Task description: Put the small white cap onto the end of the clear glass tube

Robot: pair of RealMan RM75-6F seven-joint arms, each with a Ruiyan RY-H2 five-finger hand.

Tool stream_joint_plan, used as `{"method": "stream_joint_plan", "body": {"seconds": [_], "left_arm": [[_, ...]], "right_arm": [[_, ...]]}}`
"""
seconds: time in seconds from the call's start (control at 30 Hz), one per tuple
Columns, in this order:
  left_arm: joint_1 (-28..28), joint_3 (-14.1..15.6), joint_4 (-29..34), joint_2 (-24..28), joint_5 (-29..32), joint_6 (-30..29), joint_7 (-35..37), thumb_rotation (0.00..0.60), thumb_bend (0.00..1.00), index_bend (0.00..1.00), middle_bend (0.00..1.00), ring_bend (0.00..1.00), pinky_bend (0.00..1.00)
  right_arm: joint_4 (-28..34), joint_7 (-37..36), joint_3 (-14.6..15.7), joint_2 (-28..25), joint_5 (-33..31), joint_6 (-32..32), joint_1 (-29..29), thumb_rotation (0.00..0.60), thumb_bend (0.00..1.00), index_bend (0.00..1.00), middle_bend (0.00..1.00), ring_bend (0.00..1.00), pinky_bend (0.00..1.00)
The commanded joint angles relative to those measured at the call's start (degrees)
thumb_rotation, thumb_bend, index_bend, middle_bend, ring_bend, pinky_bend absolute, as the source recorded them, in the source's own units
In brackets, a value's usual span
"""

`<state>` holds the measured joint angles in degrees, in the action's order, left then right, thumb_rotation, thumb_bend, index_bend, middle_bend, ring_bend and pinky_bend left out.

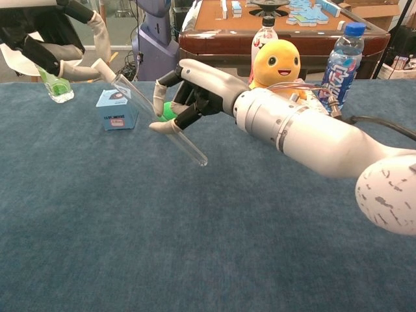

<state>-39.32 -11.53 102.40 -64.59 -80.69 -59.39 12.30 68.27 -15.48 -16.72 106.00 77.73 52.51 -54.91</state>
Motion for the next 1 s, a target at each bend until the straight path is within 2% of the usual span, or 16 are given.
{"method": "stream_joint_plan", "body": {"seconds": [0.03, 1.0], "left_arm": [[0.0, 0.1, 0.0, 0.0, 0.0, 0.1, 0.0, 0.600, 0.31, 0.54, 1.00, 1.00, 1.00], [-0.4, 0.0, 0.8, -0.4, 0.7, 0.6, 1.6, 0.600, 0.31, 0.54, 1.00, 1.00, 1.00]], "right_arm": [[0.0, -0.1, 0.0, 0.1, 0.0, 0.1, 0.0, 0.600, 0.48, 0.62, 0.95, 1.00, 0.97], [-1.9, -1.2, 0.0, 1.7, 0.5, 1.3, -0.4, 0.600, 0.48, 0.62, 0.95, 1.00, 0.97]]}}
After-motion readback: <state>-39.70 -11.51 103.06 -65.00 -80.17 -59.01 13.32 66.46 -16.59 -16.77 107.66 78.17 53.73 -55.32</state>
